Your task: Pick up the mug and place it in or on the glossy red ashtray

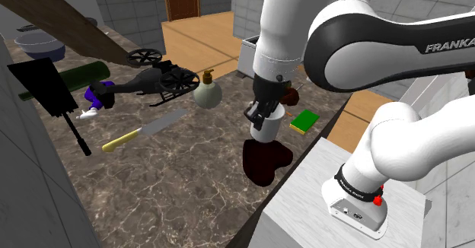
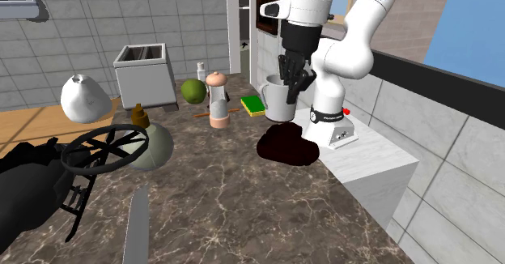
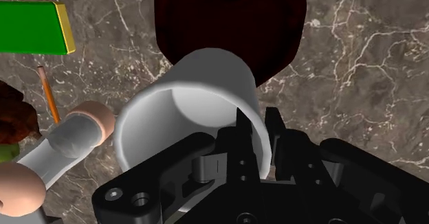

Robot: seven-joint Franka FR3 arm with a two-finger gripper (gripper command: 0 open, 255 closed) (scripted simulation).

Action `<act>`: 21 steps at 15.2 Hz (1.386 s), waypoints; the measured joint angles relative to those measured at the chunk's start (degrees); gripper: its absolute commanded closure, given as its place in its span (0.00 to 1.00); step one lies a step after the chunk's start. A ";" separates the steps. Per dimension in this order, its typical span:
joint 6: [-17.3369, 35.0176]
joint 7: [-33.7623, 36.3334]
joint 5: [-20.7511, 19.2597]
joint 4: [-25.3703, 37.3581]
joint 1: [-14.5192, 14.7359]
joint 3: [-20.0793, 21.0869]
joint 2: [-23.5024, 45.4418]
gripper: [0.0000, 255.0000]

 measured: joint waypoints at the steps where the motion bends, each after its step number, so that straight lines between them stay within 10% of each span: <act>1: 0.71 0.01 0.15 -0.77 0.10 0.13 -0.05 1.00; 21: 12.62 0.88 1.89 -9.03 0.47 3.25 3.64 1.00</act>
